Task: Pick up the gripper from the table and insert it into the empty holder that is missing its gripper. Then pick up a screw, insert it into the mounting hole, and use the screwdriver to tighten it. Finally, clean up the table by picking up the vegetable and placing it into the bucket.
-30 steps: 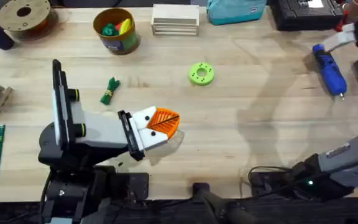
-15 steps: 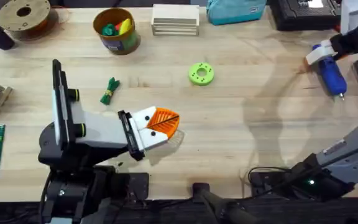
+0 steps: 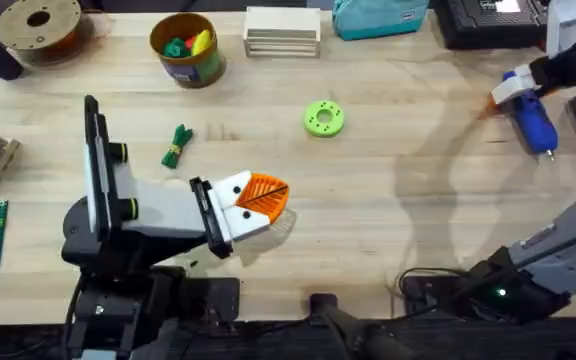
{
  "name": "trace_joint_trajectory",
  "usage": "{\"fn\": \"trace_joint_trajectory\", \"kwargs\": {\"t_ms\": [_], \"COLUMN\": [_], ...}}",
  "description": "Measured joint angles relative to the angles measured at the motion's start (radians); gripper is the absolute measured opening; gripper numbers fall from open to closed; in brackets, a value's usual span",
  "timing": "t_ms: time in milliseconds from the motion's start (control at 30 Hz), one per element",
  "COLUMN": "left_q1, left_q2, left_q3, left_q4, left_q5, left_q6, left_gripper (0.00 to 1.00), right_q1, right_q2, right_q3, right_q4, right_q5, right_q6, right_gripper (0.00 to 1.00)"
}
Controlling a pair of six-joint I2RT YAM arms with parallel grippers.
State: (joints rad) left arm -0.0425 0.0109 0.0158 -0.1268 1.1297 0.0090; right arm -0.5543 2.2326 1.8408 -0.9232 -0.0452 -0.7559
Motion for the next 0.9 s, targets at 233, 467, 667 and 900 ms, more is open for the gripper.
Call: {"fn": "trace_joint_trajectory", "kwargs": {"t_ms": [233,467,667,900], "left_q1": [0.0,0.0,0.0,0.0], "left_q2": [0.0,0.0,0.0,0.0], "left_q3": [0.0,0.0,0.0,0.0], "left_q4": [0.0,0.0,0.0,0.0], "left_q5": [0.0,0.0,0.0,0.0], "left_q6": [0.0,0.0,0.0,0.0], "left_gripper": [0.004,0.004,0.004,0.004], "right_q1": [-0.021,-0.03,-0.03,-0.03], "right_q2": [0.0,0.011,0.013,0.013], "right_q3": [0.0,0.009,0.01,0.011], "right_q4": [-0.022,-0.028,-0.026,-0.021], "right_q5": [0.0,-0.004,-0.004,-0.004], "right_q6": [0.001,0.031,0.061,0.072], "right_gripper": [0.991,0.992,0.991,0.942]}}
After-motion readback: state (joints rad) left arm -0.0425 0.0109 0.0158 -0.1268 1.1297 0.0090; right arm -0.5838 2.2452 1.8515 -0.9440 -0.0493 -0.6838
